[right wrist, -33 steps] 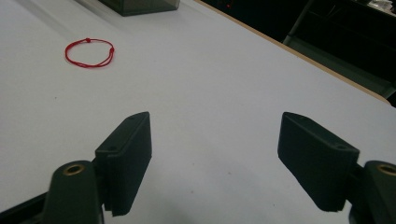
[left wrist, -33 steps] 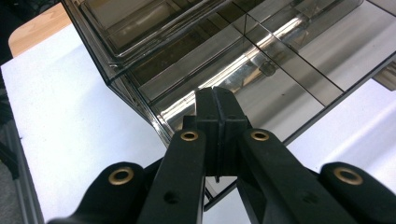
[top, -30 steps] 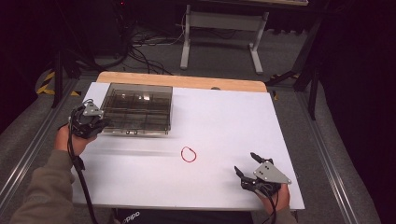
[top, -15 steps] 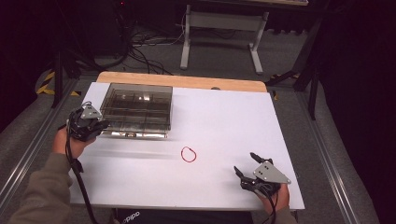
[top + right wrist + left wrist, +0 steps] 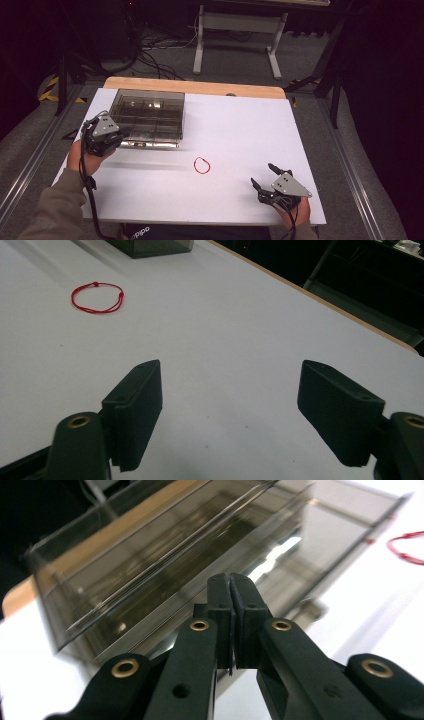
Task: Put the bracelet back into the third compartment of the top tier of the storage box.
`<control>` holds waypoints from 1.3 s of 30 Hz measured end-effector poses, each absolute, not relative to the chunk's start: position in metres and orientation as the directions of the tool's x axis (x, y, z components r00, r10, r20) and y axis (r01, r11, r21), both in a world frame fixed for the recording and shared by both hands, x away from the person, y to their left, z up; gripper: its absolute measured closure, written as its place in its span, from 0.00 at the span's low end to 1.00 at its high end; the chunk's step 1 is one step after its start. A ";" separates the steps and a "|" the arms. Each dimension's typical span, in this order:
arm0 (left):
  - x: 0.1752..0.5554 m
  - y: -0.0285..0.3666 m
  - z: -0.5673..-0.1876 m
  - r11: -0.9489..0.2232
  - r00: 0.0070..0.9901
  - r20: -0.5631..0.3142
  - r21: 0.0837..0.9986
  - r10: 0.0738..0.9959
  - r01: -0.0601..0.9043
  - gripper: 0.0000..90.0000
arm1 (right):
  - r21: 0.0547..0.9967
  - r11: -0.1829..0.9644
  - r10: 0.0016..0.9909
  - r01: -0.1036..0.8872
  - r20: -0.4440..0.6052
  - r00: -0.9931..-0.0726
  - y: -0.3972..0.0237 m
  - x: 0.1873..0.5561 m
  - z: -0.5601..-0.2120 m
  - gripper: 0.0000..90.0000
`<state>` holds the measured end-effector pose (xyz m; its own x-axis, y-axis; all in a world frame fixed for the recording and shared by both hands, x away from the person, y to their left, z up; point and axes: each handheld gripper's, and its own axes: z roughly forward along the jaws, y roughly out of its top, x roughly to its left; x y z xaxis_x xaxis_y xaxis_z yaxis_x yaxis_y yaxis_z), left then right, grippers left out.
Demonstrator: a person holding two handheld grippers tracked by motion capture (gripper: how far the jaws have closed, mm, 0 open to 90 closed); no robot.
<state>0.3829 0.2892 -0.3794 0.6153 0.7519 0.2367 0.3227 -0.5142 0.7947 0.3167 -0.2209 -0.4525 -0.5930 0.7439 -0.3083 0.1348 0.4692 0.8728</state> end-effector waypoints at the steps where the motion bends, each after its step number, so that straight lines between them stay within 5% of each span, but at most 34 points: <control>1: 0.381 0.286 -0.379 -0.521 0.624 0.244 0.796 0.743 0.309 0.97 | 0.873 0.469 0.744 0.135 -0.308 -0.593 -0.221 0.317 -0.453 0.30; 24: 0.357 0.204 -0.402 -0.579 0.782 0.257 0.800 0.568 0.158 0.85 | 0.871 0.473 0.739 0.131 -0.311 -0.597 -0.221 0.317 -0.453 0.30; 39: 0.356 0.160 -0.426 -0.616 0.844 0.235 0.776 0.482 0.136 0.63 | 0.879 0.458 0.750 0.137 -0.299 -0.590 -0.222 0.317 -0.453 0.26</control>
